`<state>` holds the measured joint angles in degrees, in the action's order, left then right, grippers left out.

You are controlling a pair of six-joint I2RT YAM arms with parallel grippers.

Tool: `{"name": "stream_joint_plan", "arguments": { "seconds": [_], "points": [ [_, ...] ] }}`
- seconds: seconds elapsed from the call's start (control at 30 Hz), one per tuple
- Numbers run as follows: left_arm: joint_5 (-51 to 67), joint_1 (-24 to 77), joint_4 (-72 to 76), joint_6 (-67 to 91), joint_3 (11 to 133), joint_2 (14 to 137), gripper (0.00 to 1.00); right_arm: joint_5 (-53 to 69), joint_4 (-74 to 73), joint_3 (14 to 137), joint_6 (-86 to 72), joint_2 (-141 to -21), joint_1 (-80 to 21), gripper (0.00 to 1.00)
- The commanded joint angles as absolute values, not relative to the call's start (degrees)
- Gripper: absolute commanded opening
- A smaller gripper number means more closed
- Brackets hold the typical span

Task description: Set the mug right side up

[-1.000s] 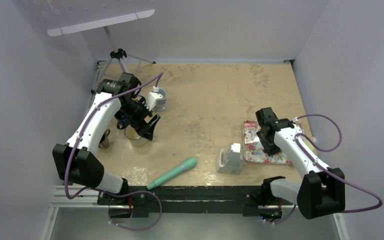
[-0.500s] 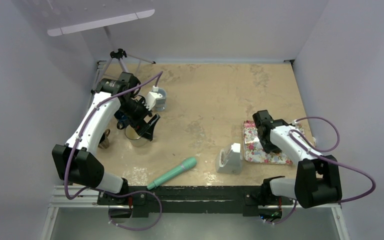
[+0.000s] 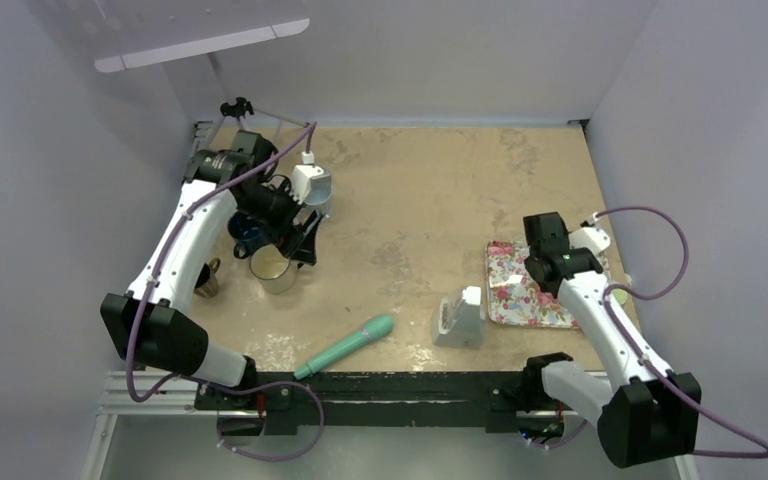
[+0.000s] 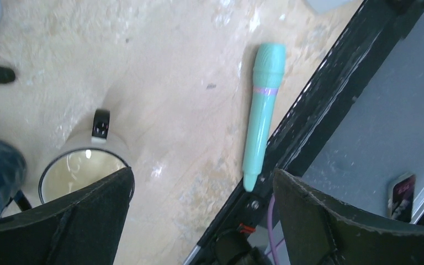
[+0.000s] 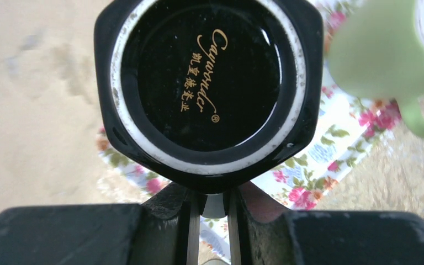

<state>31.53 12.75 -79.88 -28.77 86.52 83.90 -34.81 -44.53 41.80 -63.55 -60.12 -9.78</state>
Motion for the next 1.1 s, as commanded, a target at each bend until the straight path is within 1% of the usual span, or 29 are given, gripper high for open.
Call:
{"name": "stream_joint_plan", "arguments": {
  "seconds": [0.0, 0.17, 0.3, 0.4, 0.47, 0.53, 0.7, 0.83, 0.9, 0.97, 1.07],
  "points": [
    [41.82, 12.22, -72.37, -19.81, 90.44, 84.11, 1.0, -34.96, -36.28, 49.79, -48.72, -55.15, -9.81, 0.0],
    [54.26, 12.22, -63.59, -8.56, 91.76, 84.5, 1.0, -28.36, -28.92, 55.01, -37.67, -48.84, -9.91, 0.0],
    [63.45, 12.29, -51.92, 5.1, 91.39, 84.98, 1.0, -18.94, -23.78, 59.85, -36.18, -47.09, -9.96, 0.0],
    [68.05, 12.51, -33.59, 20.67, 88.09, 84.95, 1.0, -9.06, -18.77, 62.87, -39.07, -48.41, -10.54, 0.0],
    [68.82, 12.8, -22.28, 30.44, 85.91, 84.91, 1.0, -1.91, -12.54, 62.7, -43.06, -49.18, -12.07, 0.0],
    [68.86, 12.92, -11.4, 40.01, 84.1, 85.12, 1.0, 1.63, -6.41, 62.41, -47.87, -51.02, -15.28, 0.0],
    [68.93, 13.01, 18.03, 61.91, 81.13, 87.43, 1.0, 7.48, 7.41, 63.93, -54.66, -57.78, -24.89, 0.0],
    [67.84, 13.01, 38.95, 79.39, 79.8, 91.39, 1.0, 8.92, 11.54, 68.18, -55.83, -63.87, -30.58, 0.0],
    [67.26, 13.01, 42.69, 82.54, 79.43, 92.46, 1.0, 8.9, 12.68, 69.8, -55.81, -66.02, -32.34, 0.0],
    [67.61, 13.01, 39.2, 80.26, 79.79, 92.34, 0.99, 9.54, 12.87, 71.34, -55.81, -68.17, -33.59, 0.0],
    [67.87, 13.01, 35.71, 77.91, 79.89, 92.0, 0.93, 9.66, 14.31, 71.88, -56.38, -70.23, -34.9, 0.0]
  ]
}}
